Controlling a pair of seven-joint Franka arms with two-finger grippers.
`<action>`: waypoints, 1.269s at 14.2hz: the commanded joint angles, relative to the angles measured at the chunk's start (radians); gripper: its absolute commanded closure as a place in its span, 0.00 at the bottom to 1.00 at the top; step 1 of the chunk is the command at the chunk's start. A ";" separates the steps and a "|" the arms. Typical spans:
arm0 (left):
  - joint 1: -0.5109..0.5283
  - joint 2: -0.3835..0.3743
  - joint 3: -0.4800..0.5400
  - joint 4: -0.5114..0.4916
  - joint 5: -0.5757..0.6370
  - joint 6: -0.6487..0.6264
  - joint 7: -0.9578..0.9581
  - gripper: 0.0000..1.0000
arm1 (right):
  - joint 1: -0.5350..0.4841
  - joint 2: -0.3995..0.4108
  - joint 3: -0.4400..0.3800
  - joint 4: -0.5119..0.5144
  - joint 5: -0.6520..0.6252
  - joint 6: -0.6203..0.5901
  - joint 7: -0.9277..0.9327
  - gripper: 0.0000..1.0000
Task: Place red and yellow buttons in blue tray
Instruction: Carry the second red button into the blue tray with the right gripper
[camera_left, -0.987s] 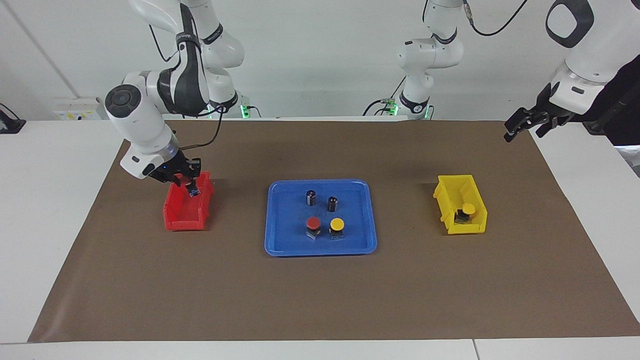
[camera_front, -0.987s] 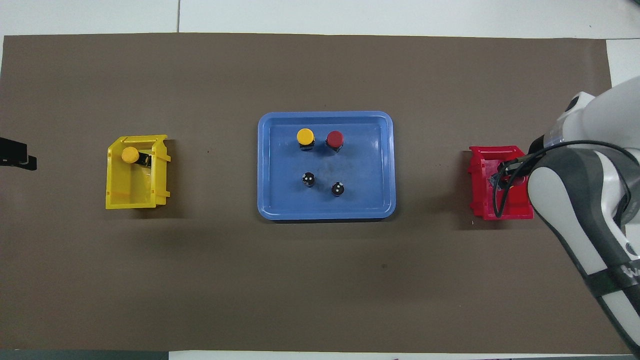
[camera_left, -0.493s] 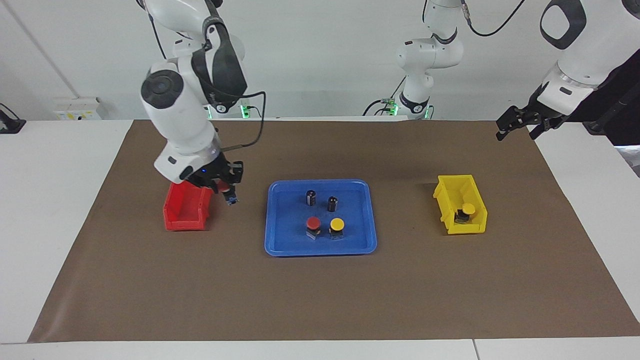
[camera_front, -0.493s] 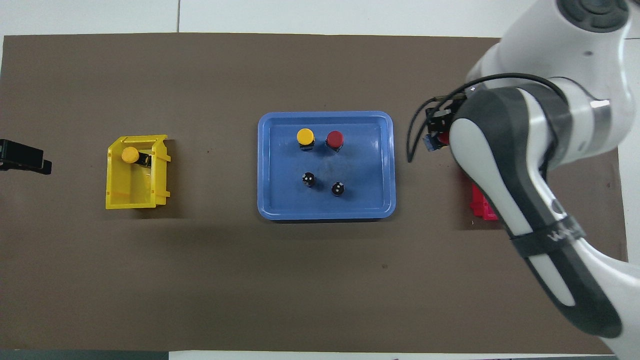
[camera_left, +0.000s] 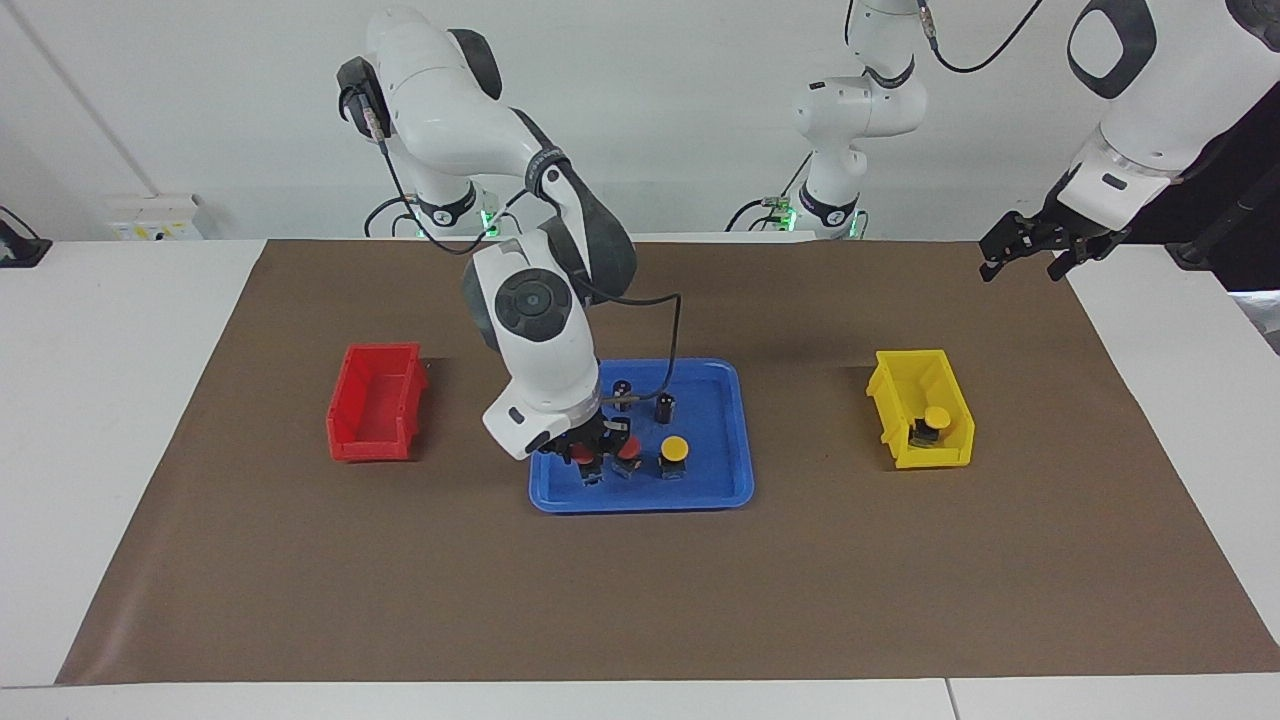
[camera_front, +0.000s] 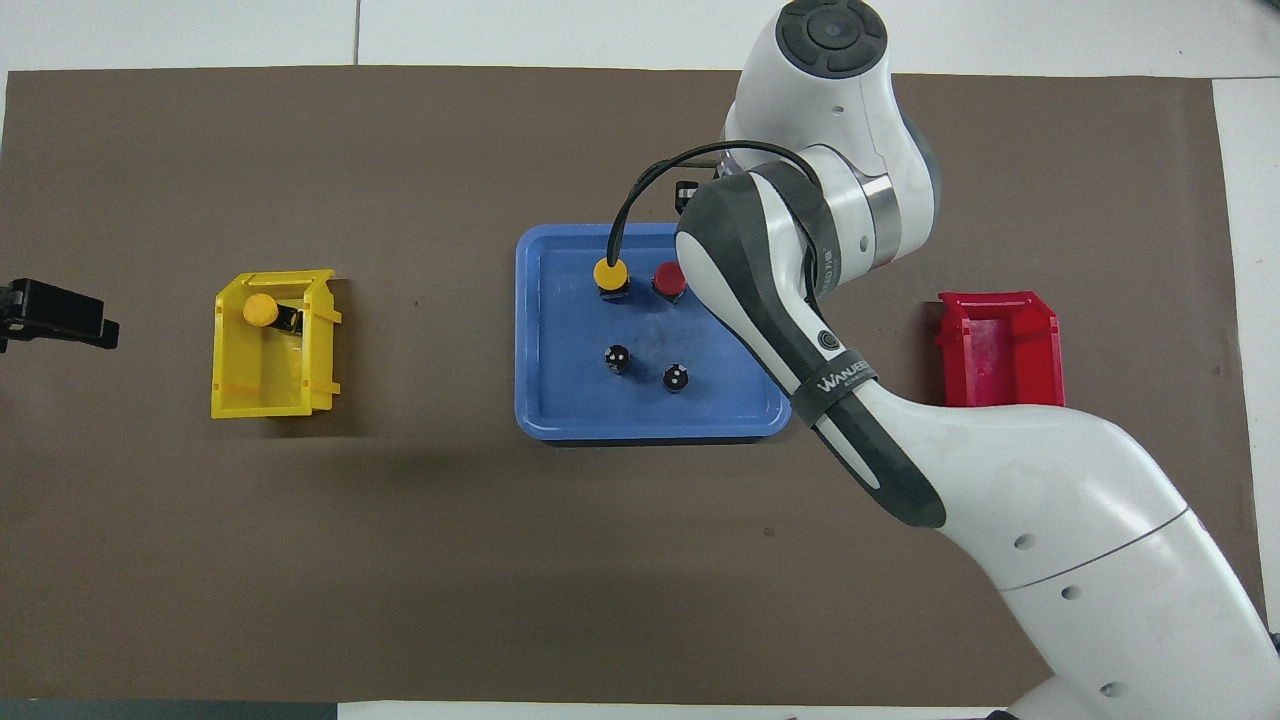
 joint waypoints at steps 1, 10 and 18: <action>-0.003 -0.025 0.002 -0.043 -0.011 0.039 0.014 0.00 | -0.015 -0.035 0.009 -0.062 -0.012 -0.008 0.010 0.83; -0.089 0.116 0.003 -0.309 -0.032 0.551 -0.044 0.00 | -0.013 -0.127 0.010 -0.299 -0.010 0.118 0.022 0.80; -0.048 0.148 0.003 -0.430 -0.031 0.731 -0.032 0.34 | -0.007 -0.139 0.009 -0.321 -0.027 0.164 0.045 0.00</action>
